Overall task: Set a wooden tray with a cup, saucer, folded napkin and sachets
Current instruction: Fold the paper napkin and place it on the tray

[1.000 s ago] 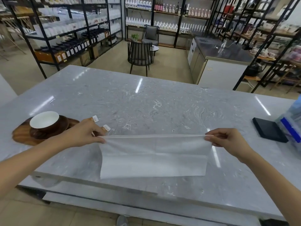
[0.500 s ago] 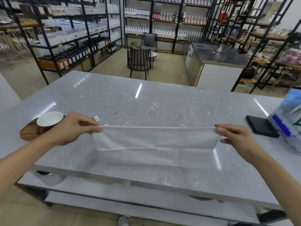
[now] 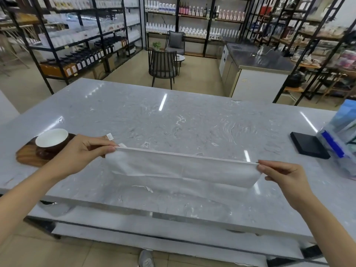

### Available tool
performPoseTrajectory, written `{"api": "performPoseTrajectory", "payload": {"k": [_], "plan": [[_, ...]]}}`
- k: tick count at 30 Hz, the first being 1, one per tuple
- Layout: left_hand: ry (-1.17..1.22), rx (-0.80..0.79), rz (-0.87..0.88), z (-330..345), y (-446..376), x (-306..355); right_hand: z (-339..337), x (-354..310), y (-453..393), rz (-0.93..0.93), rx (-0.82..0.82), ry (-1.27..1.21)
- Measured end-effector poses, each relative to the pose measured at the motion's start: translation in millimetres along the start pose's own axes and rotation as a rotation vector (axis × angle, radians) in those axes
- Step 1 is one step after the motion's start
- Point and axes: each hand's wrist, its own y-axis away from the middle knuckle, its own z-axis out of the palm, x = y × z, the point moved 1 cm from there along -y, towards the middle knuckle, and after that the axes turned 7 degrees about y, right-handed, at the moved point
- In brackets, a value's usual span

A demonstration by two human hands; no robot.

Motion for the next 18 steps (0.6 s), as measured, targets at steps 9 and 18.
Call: {"api": "performPoseTrajectory", "payload": {"k": [9, 18], "plan": [[0.071, -0.063, -0.337, 3.8, -58.1, -52.1, 14.6, 34.3, -43.6, 0.18, -0.042, 0.021], [-0.143, -0.101, -0.466, 48.2, -150.8, -160.2, 70.3, 89.4, -124.6, 0.426, -0.094, 0.202]]}}
